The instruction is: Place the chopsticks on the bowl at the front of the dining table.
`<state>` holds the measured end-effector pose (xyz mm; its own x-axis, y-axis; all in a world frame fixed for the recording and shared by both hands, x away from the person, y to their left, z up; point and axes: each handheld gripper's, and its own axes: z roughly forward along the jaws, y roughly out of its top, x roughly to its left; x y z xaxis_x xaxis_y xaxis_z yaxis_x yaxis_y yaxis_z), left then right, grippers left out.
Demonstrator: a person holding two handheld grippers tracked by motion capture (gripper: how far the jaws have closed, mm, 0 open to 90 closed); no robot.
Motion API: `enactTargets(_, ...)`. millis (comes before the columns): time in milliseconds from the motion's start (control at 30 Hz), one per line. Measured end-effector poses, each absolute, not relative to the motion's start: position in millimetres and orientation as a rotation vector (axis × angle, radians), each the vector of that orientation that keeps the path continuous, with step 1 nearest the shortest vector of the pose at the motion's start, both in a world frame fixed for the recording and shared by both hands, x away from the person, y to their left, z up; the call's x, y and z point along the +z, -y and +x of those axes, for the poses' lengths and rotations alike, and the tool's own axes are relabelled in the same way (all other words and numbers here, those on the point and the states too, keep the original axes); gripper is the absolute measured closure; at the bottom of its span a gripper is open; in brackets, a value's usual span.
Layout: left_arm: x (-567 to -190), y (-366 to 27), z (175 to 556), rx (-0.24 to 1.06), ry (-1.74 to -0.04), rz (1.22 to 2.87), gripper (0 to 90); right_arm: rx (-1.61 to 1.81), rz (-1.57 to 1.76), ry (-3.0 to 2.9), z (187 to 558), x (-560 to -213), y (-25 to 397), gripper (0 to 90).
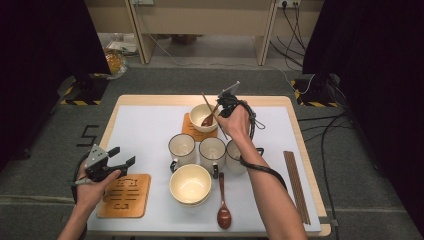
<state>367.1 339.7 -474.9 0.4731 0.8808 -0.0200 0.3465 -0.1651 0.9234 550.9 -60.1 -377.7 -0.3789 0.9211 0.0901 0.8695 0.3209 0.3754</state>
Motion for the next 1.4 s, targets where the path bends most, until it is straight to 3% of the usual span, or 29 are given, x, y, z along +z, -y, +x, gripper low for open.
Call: enactTargets(1400, -475, -337, 367, 0.682, -1.046, 1.744, 24.6, 0.599, 1.694, -2.375, 532, -360, 93, 66.8)
